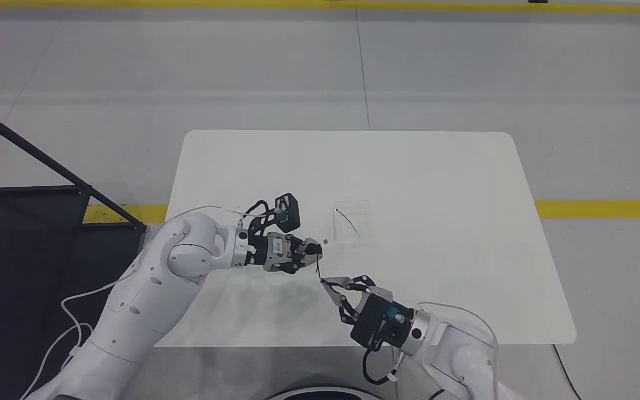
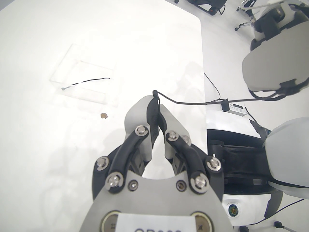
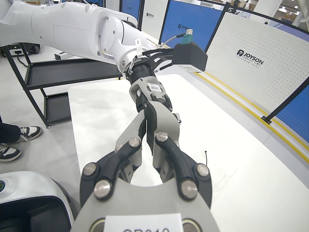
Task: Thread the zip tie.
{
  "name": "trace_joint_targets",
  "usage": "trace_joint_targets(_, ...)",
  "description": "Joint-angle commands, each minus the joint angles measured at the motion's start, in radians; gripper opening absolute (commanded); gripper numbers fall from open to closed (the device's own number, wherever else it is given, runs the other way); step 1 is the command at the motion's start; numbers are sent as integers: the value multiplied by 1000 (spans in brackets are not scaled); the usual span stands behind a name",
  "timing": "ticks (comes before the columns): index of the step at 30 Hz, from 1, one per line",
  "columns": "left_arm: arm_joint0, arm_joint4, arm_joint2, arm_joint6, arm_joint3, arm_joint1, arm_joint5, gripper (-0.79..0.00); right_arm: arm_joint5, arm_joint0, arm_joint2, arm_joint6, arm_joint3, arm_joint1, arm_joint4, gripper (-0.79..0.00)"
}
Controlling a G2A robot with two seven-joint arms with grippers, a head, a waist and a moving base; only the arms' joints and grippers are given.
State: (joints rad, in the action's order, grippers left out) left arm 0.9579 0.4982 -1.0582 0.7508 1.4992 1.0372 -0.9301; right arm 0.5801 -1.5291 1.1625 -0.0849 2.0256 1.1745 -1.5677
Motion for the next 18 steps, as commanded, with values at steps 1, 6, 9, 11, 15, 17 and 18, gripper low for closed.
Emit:
trace_joint_targets(1, 0, 0, 0, 0, 0, 0, 0, -785, -1, 1, -1, 1, 0, -1, 1, -785)
trace_joint_targets(6, 0, 0, 0, 0, 0, 0, 0, -785, 1, 1, 0, 0, 0, -3, 4, -785)
trace_joint_targets(9, 0, 0, 0, 0, 0, 0, 0, -785, 2, 0, 1, -1, 0, -5, 5, -785)
trace_joint_targets(11, 0, 0, 0, 0, 0, 0, 0, -785, 1, -1, 1, -2, 2, -6, 3, -785)
trace_joint_targets(15, 0, 0, 0, 0, 0, 0, 0, -785, -4, -5, 2, -12, 4, -8, 4, -785)
trace_joint_targets(17, 0, 0, 0, 0, 0, 0, 0, -785, -5, -7, 2, -18, 4, -9, 2, -785)
trace_joint_targets(18, 0, 0, 0, 0, 0, 0, 0, -785, -5, -8, 2, -19, 4, -10, 1, -785)
